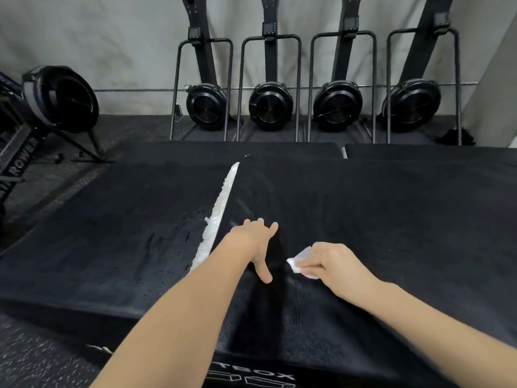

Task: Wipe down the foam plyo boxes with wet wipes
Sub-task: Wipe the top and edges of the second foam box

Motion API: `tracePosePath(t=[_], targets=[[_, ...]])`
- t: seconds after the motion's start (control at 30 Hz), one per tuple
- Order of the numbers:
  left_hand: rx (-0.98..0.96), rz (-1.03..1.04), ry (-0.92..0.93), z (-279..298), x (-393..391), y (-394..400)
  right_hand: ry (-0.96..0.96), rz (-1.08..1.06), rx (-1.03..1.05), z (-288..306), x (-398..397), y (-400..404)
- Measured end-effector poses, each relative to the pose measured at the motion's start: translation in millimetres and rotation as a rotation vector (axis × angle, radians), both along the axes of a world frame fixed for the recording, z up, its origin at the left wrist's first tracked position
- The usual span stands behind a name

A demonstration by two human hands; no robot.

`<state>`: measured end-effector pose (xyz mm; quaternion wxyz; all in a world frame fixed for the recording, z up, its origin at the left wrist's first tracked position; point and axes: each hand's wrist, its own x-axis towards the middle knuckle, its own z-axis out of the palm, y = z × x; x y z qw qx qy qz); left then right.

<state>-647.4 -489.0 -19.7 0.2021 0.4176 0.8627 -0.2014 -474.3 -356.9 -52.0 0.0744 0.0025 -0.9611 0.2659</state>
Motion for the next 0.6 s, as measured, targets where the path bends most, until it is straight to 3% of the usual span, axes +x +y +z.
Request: tracePosePath(t=[0.27,0.47,0.6], targets=[[0.173,-0.018,-0.023,5,20,-10,0.008,-0.187,-0.093,-12,-24,-2],[0.428,0.069,-0.183,-3,29,-44,0.031,-0.054,-0.058,-4,13,-22],[0.211,-0.019,-0.196,10,38,-51,0.017,-0.067,-0.118,-4,12,-19]])
